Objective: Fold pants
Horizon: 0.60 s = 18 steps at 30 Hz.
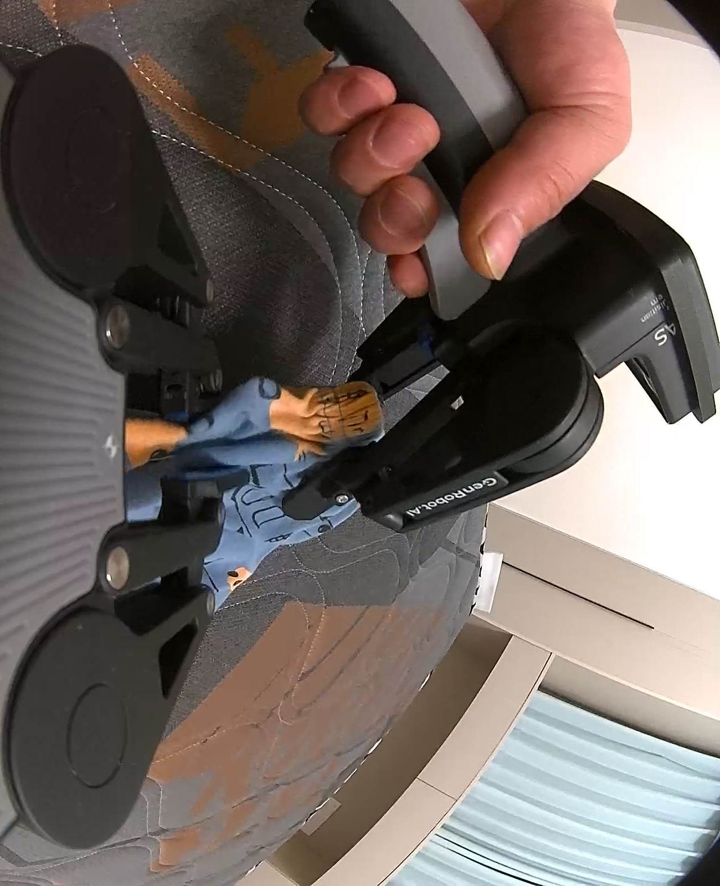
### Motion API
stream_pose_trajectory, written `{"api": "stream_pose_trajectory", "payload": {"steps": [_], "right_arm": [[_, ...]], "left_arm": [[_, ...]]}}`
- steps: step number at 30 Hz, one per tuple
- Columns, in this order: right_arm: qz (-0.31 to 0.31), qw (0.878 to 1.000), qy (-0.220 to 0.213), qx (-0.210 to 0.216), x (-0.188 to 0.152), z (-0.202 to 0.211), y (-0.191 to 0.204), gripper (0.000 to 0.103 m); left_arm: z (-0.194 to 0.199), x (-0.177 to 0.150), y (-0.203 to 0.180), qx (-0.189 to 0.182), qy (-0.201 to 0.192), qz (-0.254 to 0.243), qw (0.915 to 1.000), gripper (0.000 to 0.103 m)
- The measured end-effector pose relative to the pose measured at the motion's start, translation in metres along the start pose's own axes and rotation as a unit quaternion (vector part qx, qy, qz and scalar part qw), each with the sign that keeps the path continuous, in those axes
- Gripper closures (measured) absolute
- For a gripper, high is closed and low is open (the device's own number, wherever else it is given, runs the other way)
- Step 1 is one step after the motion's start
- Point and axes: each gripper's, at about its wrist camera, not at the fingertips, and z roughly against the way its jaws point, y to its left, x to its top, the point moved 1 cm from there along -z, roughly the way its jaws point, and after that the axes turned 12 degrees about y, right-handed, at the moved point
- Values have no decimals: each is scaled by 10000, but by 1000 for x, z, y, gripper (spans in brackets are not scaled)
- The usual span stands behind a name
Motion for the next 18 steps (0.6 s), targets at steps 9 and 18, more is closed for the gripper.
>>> {"api": "stream_pose_trajectory", "payload": {"steps": [9, 18], "right_arm": [[-705, 9966, -276, 338, -27, 42, -32, 51], [-1519, 9858, 487, -534, -72, 18, -115, 48]], "left_arm": [[2, 0, -5, 19, -26, -50, 10000, 79], [5, -2, -14, -114, -116, -35, 9999, 80]]}}
